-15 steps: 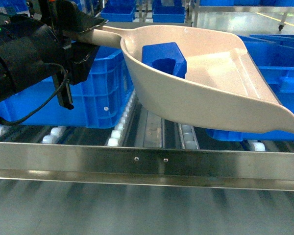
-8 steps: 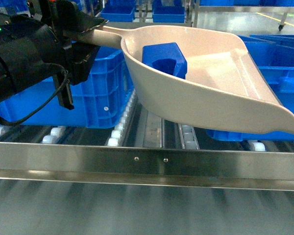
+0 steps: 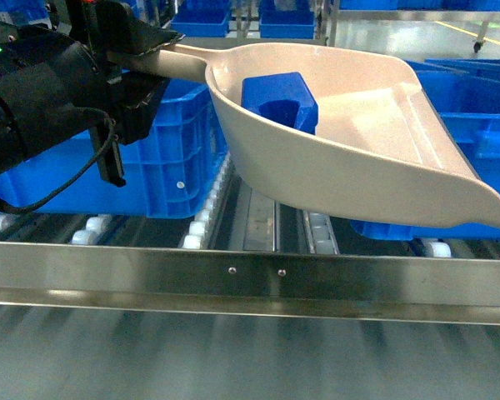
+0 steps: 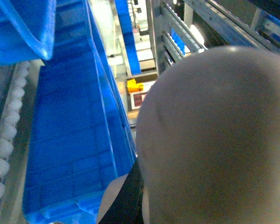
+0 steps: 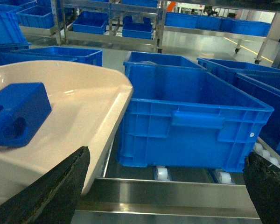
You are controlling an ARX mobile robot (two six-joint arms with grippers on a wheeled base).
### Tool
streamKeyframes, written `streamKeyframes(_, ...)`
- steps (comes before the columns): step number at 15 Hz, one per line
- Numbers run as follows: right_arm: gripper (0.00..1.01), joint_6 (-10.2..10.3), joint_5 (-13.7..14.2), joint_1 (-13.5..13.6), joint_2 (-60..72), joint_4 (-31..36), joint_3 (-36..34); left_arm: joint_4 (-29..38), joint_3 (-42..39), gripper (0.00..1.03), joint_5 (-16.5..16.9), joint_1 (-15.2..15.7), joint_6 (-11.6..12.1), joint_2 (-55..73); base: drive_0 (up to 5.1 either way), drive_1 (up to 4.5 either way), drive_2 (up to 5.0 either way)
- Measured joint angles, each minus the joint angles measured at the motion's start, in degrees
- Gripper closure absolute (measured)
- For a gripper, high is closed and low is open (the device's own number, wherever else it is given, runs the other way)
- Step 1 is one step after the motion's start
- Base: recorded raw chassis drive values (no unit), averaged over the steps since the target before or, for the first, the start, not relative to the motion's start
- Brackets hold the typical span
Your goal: Place part in tray to right shelf
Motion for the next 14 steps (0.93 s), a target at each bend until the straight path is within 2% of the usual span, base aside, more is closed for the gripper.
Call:
streamKeyframes(1, 0.03, 0.00, 0.00, 0.00, 0.00, 0.02, 0.00, -2.29, 0.07, 0.87, -10.71, -1.79, 4.33, -0.90, 0.0, 0.00, 0.0)
streamKeyframes(2, 0.03, 0.00, 0.00, 0.00, 0.00, -0.02, 0.02, -0.59, 0.09, 0.87, -16.57, -2.32, 7.54, -1.14, 0.0, 0.00, 0.0)
streamKeyframes(3, 0.03, 0.00, 0.04, 0.00, -0.02, 0.04, 0.00, 0.48, 0.24, 0.87, -19.39, -2.12, 9.01, -2.01, 0.0, 0.00, 0.0)
streamKeyframes(4, 0.03, 0.00, 0.02, 0.00, -0.02, -0.02, 0.00, 1.09, 0.44, 0.87, -19.52, -1.40, 9.44, -2.89, 0.0, 0.00, 0.0)
streamKeyframes(6, 0.03, 0.00, 0.04, 0.00, -0.02, -0.02, 0.00, -3.43, 2.64, 0.87, -21.57, 1.11, 9.73, -5.49, 0.0, 0.00, 0.0)
streamKeyframes(8, 0.03, 0.00, 0.02, 0.00, -0.02, 0.02, 0.00, -10.56, 5.38, 0.87, -26.38, 4.57, 10.34, -8.83, 0.0, 0.00, 0.0)
streamKeyframes(9, 0.03, 0.00, 0.02, 0.00, -0.02, 0.00, 0.00, -15.12, 7.37, 0.87, -29.90, 7.41, 10.80, -10.67, 0.0, 0.00, 0.0)
streamKeyframes(10, 0.03, 0.00, 0.02, 0.00, -0.02, 0.00, 0.02, -18.84, 9.57, 0.87, -34.34, 10.40, 12.74, -11.96, 0.0, 0.00, 0.0)
streamKeyframes(12, 0.03, 0.00, 0.02, 0.00, -0.02, -0.02, 0.00, -21.64, 15.93, 0.87, -43.93, 14.86, 20.52, -10.78, 0.0, 0.00, 0.0)
streamKeyframes(14, 0.03, 0.00, 0.02, 0.00, -0.02, -0.04, 0.02, -23.43, 24.22, 0.87, -48.59, 16.52, 28.52, -6.08, 0.0, 0.00, 0.0)
